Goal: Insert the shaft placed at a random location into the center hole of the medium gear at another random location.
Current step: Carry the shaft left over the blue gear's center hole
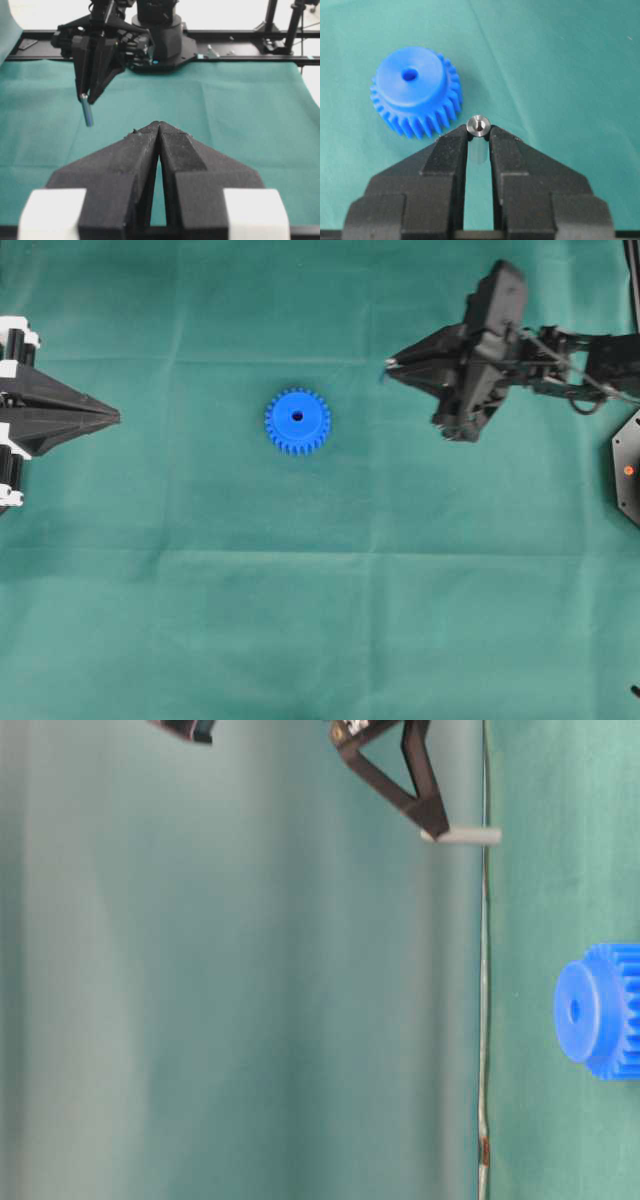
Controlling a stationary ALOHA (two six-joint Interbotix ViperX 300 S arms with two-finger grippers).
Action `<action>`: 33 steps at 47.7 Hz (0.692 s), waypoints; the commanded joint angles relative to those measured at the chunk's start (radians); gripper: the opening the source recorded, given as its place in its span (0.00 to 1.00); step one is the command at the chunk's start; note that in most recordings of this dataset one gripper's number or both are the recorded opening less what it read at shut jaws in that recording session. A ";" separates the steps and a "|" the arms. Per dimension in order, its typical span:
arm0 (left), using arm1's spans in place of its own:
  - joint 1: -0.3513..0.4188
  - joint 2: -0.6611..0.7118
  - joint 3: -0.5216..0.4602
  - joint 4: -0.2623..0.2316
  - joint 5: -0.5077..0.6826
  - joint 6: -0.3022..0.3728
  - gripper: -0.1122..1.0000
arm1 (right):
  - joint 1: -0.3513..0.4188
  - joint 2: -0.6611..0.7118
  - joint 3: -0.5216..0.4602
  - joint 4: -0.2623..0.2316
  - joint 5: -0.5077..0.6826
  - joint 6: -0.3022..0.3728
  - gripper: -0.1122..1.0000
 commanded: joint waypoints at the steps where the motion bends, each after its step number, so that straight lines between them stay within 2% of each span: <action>1: 0.003 0.008 -0.015 0.003 -0.005 -0.002 0.10 | 0.017 0.023 -0.064 -0.002 -0.014 -0.014 0.22; 19: 0.003 0.008 -0.015 0.003 -0.005 -0.002 0.10 | 0.075 0.176 -0.247 -0.008 -0.008 -0.018 0.22; 33: 0.003 0.009 -0.015 0.003 -0.005 -0.002 0.10 | 0.092 0.252 -0.325 -0.009 0.017 -0.018 0.22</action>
